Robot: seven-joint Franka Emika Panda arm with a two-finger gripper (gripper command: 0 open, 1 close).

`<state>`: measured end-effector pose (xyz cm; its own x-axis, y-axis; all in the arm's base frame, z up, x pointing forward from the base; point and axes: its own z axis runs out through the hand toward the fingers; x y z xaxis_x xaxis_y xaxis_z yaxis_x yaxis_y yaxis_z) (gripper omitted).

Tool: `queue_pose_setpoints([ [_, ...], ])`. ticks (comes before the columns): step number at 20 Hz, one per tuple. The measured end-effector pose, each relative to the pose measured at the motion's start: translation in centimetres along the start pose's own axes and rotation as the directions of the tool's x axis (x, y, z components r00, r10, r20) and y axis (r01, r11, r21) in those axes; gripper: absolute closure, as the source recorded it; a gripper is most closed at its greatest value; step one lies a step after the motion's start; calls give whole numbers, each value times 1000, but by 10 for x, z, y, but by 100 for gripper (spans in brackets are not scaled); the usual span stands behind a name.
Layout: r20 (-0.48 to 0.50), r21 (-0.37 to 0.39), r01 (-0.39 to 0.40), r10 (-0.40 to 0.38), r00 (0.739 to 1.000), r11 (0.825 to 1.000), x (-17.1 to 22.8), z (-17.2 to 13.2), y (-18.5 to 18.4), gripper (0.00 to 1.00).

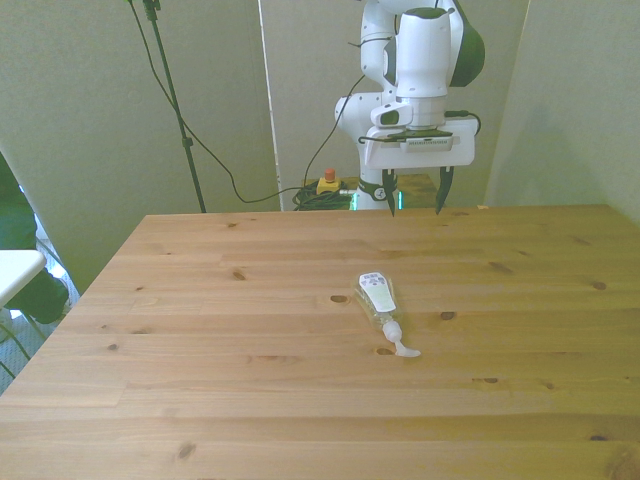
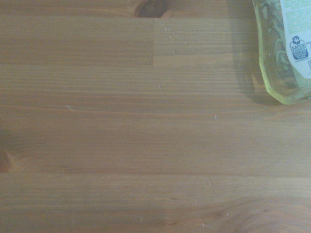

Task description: Stand the sanitizer

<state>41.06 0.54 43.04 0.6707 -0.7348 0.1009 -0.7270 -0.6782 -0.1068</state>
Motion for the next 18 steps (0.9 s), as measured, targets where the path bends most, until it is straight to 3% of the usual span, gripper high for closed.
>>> queue_pose_setpoints([
  [5, -16, 0, -28, 28, 999, 1000, 12, -6, -1, 0],
  [10, -69, -23, -66, 64, 996, 998, 74, -21, -13, 0],
  [14, -78, -31, -75, 73, 994, 997, 133, -14, -30, 0],
  [18, -90, -17, -61, 59, 994, 998, 161, -5, -54, 0],
])
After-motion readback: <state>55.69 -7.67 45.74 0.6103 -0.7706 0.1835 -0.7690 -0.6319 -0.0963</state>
